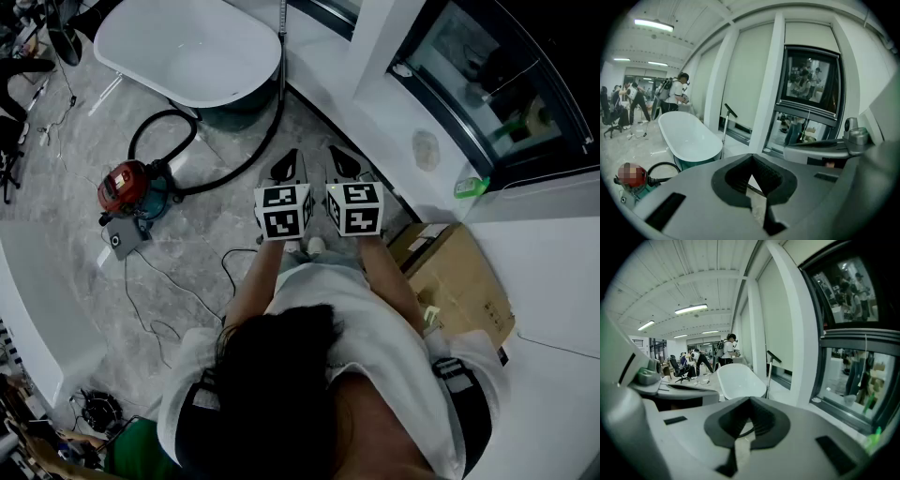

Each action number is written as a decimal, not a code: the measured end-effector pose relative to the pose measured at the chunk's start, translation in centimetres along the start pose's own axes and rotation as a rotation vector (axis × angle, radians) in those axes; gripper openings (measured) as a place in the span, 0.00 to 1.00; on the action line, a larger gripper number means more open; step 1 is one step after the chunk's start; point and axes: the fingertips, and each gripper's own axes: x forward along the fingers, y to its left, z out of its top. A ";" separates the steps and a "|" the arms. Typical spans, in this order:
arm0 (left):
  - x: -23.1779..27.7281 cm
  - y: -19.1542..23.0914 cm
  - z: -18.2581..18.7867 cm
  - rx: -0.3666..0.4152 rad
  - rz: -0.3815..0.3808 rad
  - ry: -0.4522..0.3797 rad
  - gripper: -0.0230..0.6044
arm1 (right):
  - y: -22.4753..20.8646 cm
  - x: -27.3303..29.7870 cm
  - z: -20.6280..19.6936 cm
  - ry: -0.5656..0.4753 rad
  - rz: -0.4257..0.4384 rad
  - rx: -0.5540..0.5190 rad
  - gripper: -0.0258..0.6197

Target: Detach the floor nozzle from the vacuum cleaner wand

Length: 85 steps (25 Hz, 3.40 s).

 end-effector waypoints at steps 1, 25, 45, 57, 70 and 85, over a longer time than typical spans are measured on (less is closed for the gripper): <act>0.1 0.0 0.0 0.000 0.000 0.000 0.04 | -0.1 0.0 0.0 0.001 -0.001 -0.002 0.06; 2.0 1.0 1.1 0.004 -0.002 -0.009 0.04 | -0.9 2.2 0.0 0.000 -0.002 0.060 0.06; 3.5 4.4 2.3 0.012 -0.031 -0.005 0.04 | 0.4 5.4 0.6 -0.001 -0.037 0.073 0.06; 3.1 6.0 2.4 0.009 -0.040 -0.006 0.04 | 1.8 6.1 1.0 -0.009 -0.043 0.066 0.06; 5.8 6.5 3.2 0.010 -0.024 -0.006 0.04 | 0.1 8.9 1.7 -0.004 -0.024 0.054 0.06; 12.7 7.2 6.8 -0.013 0.006 0.004 0.04 | -4.0 15.1 5.1 0.016 0.017 0.046 0.06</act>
